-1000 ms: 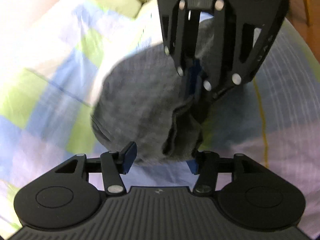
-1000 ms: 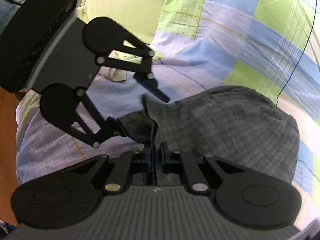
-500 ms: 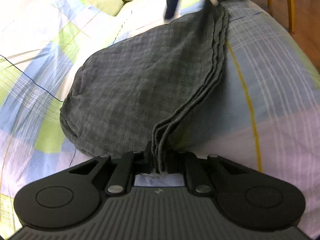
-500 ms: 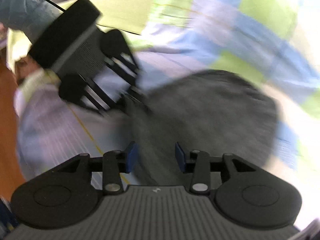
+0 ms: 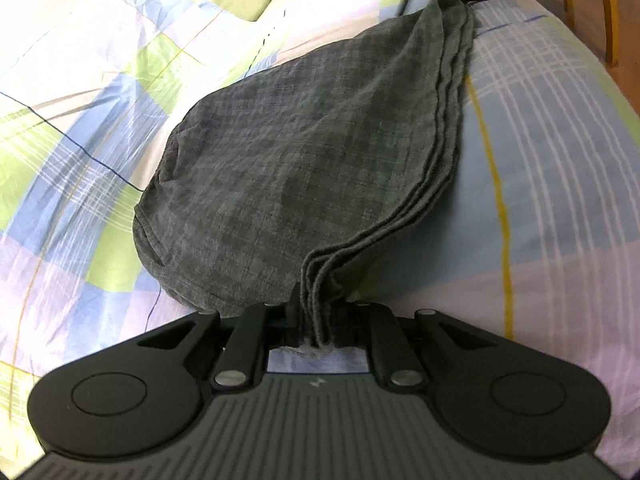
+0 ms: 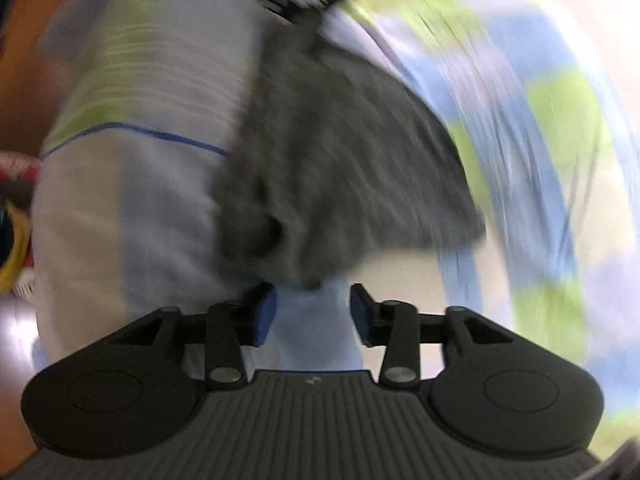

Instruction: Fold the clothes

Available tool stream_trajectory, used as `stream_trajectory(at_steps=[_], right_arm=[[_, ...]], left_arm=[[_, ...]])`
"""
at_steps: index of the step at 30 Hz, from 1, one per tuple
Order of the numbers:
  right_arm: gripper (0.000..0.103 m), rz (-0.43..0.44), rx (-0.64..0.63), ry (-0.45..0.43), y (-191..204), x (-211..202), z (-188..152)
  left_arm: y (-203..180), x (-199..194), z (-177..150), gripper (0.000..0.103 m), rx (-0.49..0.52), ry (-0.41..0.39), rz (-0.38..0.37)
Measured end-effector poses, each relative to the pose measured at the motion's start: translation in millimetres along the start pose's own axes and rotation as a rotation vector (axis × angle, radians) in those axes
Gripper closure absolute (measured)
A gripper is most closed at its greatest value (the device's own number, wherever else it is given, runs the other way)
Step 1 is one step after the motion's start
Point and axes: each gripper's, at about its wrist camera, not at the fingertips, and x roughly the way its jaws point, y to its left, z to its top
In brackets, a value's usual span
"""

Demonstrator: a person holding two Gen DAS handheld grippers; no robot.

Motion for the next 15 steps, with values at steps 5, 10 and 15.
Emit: stream_trajectory(at_steps=[5,10,15], right_arm=[[0.08,-0.089,-0.121,-0.081,28,3,-3],[0.078,-0.137,-0.205,-0.159,36,6,-6],[0.056,-0.182,-0.212,-0.211,28,4,-9]], left_arm=[[-3,2,-3,0.093,-0.011,-0.009,0.012],[-3,2,0,0.093,-0.002,0.005,0.018],[-1,2,5,0.093,0.006,0.029,-0.001]])
